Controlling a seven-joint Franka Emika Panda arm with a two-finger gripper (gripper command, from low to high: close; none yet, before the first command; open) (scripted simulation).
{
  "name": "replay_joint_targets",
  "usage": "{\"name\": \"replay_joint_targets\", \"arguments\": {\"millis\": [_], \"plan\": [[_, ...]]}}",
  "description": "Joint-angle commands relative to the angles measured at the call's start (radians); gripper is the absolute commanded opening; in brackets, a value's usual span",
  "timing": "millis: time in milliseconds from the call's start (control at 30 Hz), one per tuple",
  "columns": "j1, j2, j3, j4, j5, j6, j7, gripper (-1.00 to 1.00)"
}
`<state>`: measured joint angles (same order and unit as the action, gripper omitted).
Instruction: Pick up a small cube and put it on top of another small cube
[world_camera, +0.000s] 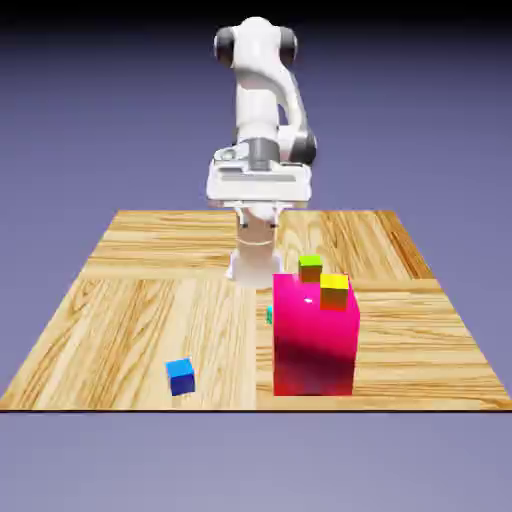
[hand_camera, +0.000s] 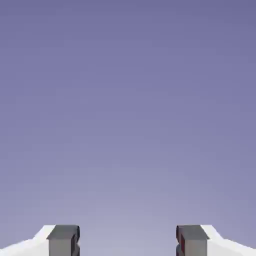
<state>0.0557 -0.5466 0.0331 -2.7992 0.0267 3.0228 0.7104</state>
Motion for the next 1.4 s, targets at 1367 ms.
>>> {"name": "replay_joint_targets", "arguments": {"millis": [1367], "plan": [[-0.244, 1.262, 1.167, -0.041, -1.313, -1.526, 0.065, 0.0]]}}
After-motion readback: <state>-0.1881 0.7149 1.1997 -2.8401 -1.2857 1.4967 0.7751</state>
